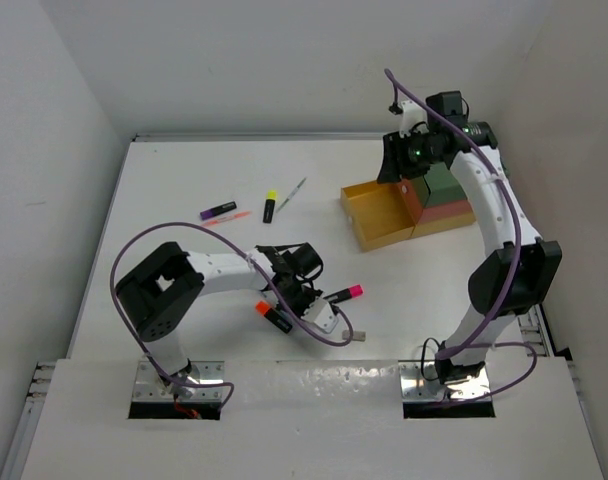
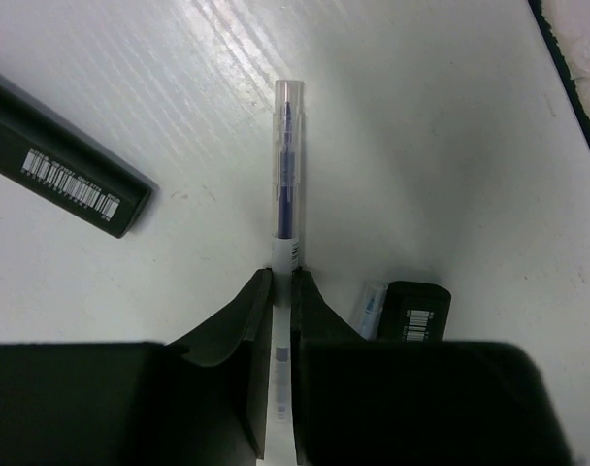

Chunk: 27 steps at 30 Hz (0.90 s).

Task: Sort the stationery into containers
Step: Pick up the pen from the center of the board.

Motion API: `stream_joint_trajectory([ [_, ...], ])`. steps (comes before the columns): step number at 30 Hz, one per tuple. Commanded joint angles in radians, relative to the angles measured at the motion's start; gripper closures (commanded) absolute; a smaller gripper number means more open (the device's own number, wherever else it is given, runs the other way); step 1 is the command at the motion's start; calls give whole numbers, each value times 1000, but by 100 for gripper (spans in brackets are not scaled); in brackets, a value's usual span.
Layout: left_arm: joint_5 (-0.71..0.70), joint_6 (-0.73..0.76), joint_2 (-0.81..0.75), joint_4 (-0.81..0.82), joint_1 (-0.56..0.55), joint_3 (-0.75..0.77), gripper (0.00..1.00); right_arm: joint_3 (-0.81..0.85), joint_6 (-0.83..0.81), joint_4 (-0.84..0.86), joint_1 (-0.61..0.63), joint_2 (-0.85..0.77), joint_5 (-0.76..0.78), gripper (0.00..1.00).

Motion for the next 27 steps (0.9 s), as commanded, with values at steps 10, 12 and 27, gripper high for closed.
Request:
stream_joint_trajectory([
  [10,238,-716,-226,81,292,303,100,-246,249,381,-83,-303,-326,34],
  [12,312,-959,-261,174,357,292,100,-301,371,477,-82,-340,-359,31],
  [27,534,-1800,-219,894,523,254,100,-412,684,826,147,-360,-388,24],
])
